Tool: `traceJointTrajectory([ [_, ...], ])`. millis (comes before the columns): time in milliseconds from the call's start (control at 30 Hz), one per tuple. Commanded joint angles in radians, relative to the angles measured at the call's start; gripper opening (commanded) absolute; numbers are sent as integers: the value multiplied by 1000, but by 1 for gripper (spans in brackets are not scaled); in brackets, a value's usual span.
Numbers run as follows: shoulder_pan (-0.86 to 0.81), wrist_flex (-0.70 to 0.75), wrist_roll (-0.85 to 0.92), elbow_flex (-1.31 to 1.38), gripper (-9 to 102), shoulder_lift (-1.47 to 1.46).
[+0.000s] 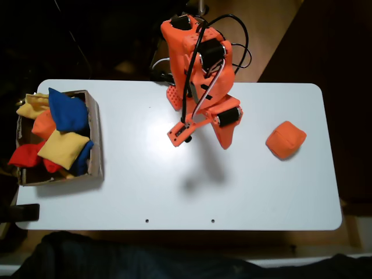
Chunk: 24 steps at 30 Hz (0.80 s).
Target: Grasp a bag and put it in the box.
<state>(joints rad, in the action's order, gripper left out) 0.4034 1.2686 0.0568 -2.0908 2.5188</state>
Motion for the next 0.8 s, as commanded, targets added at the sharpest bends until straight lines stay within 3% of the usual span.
traceJointTrajectory([
  [0,21,-20,5,92,0,-44],
  [767,176,-57,-8,471,0,-379],
])
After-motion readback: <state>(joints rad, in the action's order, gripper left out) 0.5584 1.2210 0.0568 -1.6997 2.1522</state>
